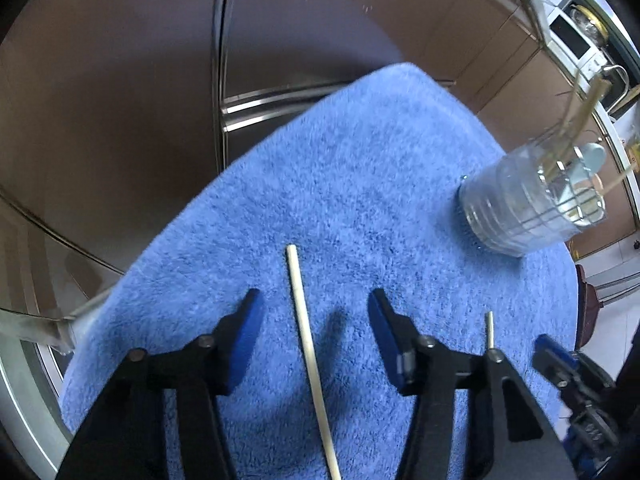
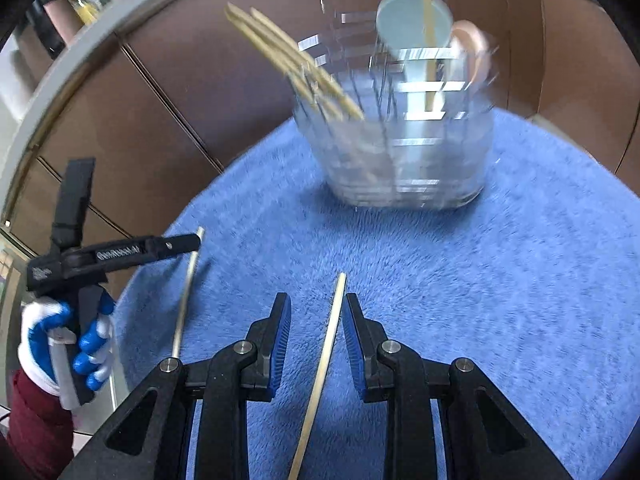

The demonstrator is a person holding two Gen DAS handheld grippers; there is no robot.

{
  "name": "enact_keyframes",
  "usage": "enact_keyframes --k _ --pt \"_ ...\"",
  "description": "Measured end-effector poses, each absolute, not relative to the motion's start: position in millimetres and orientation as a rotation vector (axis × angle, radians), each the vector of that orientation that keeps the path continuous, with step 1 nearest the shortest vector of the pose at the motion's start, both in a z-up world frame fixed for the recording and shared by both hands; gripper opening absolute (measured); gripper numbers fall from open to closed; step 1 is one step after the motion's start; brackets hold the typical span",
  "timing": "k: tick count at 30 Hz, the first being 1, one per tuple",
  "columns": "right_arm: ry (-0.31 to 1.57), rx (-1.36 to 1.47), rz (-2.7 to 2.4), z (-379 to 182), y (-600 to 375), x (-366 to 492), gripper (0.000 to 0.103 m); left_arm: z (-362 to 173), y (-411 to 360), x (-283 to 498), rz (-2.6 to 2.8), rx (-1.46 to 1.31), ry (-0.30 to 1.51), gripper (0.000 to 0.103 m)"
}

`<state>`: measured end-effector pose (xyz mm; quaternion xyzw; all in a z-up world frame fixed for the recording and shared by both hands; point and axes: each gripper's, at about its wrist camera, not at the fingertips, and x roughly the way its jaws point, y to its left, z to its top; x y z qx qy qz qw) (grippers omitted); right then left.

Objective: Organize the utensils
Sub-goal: 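Grasp a chopstick with the left tool while the right tool grasps the last chopstick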

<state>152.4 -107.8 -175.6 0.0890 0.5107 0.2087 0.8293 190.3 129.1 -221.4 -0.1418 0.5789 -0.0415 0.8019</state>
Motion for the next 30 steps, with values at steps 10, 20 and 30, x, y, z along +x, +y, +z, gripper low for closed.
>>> enact_keyframes --k 10,20,30 --pt "1.196 0.106 0.404 -210.6 -89.0 177.7 0.023 -232.2 126.8 213.1 -0.050 -0.262 1.314 0.024" --pt "1.224 -0.018 0.358 -217.5 -64.0 184.6 0.019 -235.6 122.3 221.5 0.019 -0.238 1.336 0.015" --pt "1.225 0.003 0.336 -215.5 -62.7 186.2 0.007 -233.2 124.9 215.5 0.041 -0.264 1.318 0.005"
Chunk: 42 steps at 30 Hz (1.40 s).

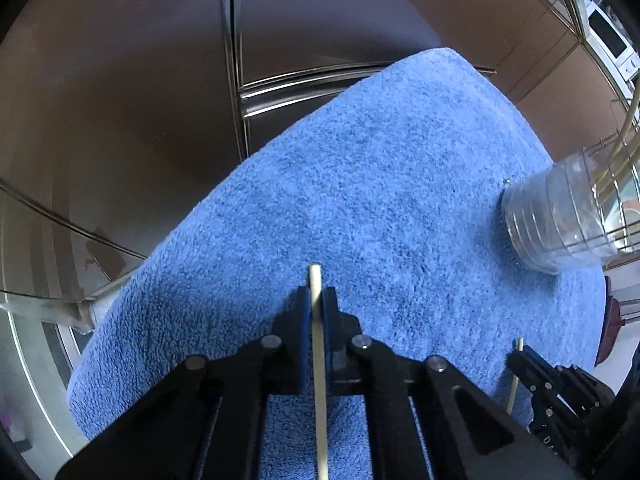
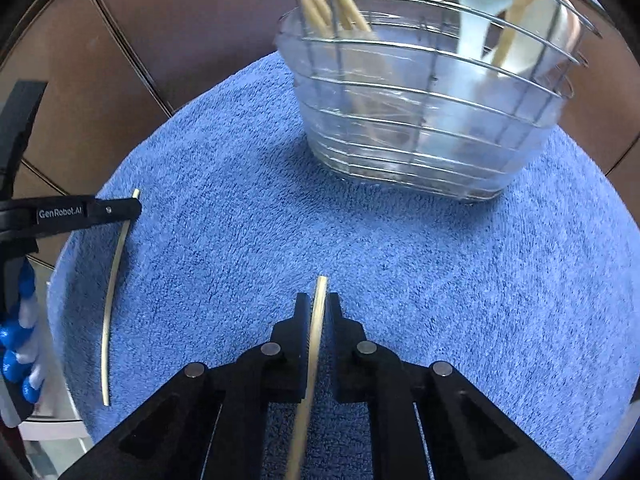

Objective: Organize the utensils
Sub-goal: 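Grasp a chopstick with the left tool while the right tool grasps the last chopstick, then lift both chopsticks and carry them over the holder with both tools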

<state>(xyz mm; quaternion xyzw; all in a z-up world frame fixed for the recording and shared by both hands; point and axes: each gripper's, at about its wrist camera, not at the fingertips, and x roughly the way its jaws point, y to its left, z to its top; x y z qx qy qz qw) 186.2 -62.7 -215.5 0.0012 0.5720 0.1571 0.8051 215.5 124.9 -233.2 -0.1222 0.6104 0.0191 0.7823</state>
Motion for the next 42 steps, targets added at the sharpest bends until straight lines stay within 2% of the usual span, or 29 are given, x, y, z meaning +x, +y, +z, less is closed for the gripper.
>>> enact_keyframes --k 7,19,42 --pt "1.180 0.044 0.376 -196.8 -82.5 171.6 0.006 -219.8 124.8 205.6 0.011 -0.290 1.267 0.005" --pt "1.017 0.110 0.438 -142.0 -112.5 132.4 0.006 -165.3 114.6 167.2 -0.074 -0.299 1.110 0.005" --pt "0.691 0.176 0.396 -53.6 -187.0 69.4 0.006 -79.9 35.0 102.2 -0.242 -0.211 0.827 0.005"
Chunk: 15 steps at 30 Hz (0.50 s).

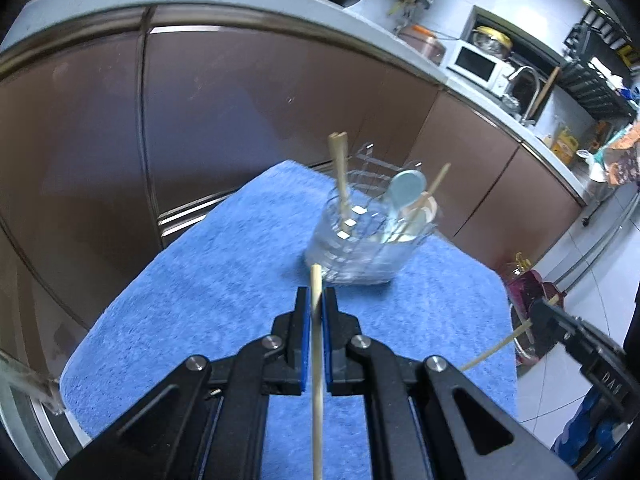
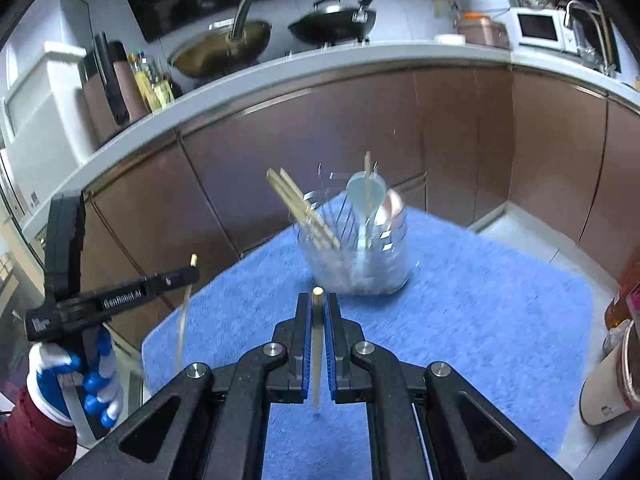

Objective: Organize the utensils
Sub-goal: 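Lift both chopsticks and carry them over the holder with both tools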

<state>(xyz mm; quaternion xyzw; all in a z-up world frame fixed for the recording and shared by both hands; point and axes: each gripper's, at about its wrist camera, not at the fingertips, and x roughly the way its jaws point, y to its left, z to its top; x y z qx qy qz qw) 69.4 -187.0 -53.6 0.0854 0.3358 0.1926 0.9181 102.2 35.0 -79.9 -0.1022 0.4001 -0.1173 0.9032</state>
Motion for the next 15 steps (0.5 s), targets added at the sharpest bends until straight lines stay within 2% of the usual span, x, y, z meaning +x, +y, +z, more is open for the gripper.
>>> enact_keyframes --k 15 --pt "0.443 0.176 0.401 32.0 -208.7 95.0 0.006 35.6 -3.9 141.6 -0.282 -0.247 0.415 0.005"
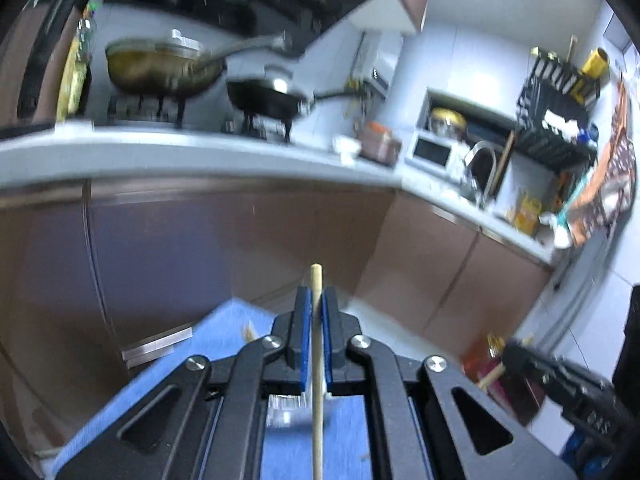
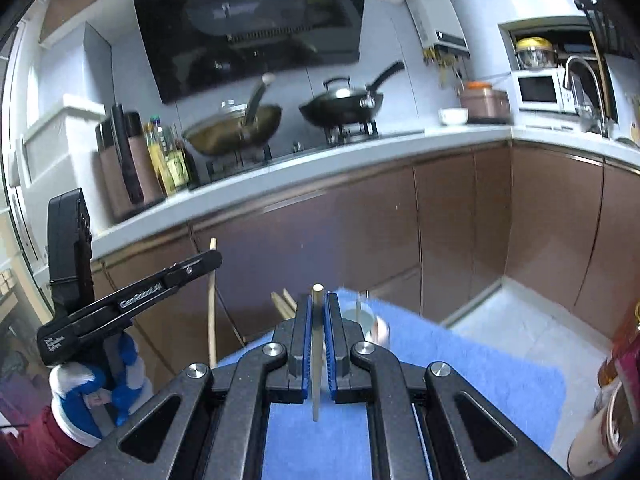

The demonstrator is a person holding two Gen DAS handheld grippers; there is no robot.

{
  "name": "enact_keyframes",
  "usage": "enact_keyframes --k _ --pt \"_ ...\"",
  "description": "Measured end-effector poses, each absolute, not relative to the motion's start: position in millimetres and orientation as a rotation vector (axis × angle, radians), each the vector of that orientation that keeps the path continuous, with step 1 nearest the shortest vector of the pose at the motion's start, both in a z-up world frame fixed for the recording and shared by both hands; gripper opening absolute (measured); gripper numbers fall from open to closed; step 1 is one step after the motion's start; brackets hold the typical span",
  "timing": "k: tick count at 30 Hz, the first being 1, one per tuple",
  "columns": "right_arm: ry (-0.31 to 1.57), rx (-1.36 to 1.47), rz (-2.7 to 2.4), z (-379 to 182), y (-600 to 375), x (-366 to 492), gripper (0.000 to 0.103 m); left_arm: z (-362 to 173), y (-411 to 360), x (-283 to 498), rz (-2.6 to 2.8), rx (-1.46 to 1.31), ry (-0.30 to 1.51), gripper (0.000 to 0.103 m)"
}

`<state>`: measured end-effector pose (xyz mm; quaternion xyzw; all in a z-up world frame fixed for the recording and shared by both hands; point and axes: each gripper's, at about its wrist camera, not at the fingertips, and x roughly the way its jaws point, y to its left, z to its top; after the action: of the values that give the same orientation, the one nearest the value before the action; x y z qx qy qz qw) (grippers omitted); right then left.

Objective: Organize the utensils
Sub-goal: 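Lift both chopsticks and carry them over the holder with both tools, then lower the chopsticks into the holder and open both tools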

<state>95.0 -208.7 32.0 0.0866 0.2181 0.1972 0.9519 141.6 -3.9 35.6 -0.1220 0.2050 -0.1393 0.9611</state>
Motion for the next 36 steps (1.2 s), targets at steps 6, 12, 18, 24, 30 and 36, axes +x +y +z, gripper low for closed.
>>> enact_keyframes --k 6,12,18,24,30,36 --pt "0.381 0.193 0.395 44.1 -208.4 127.0 0.006 51.8 -11.1 179.3 -0.215 -0.283 0.285 0.005" --pt "0.356 0.219 0.432 42.1 -202.4 164.4 0.006 44.6 -16.7 211.8 -0.153 -0.272 0.229 0.005" --pt "0.379 0.181 0.436 24.5 -185.3 197.5 0.006 19.3 -19.0 236.7 -0.122 -0.284 0.221 0.005" --pt "0.437 0.129 0.420 -6.8 -170.4 216.8 0.006 -14.1 -22.5 252.2 -0.117 -0.296 0.244 0.005" --pt "0.488 0.100 0.408 -31.2 -162.4 224.0 0.007 -46.3 -24.6 258.6 -0.104 -0.291 0.276 0.005" --pt "0.518 0.120 0.402 -40.6 -165.3 222.2 0.012 -63.0 -26.6 255.1 -0.098 -0.275 0.300 0.008"
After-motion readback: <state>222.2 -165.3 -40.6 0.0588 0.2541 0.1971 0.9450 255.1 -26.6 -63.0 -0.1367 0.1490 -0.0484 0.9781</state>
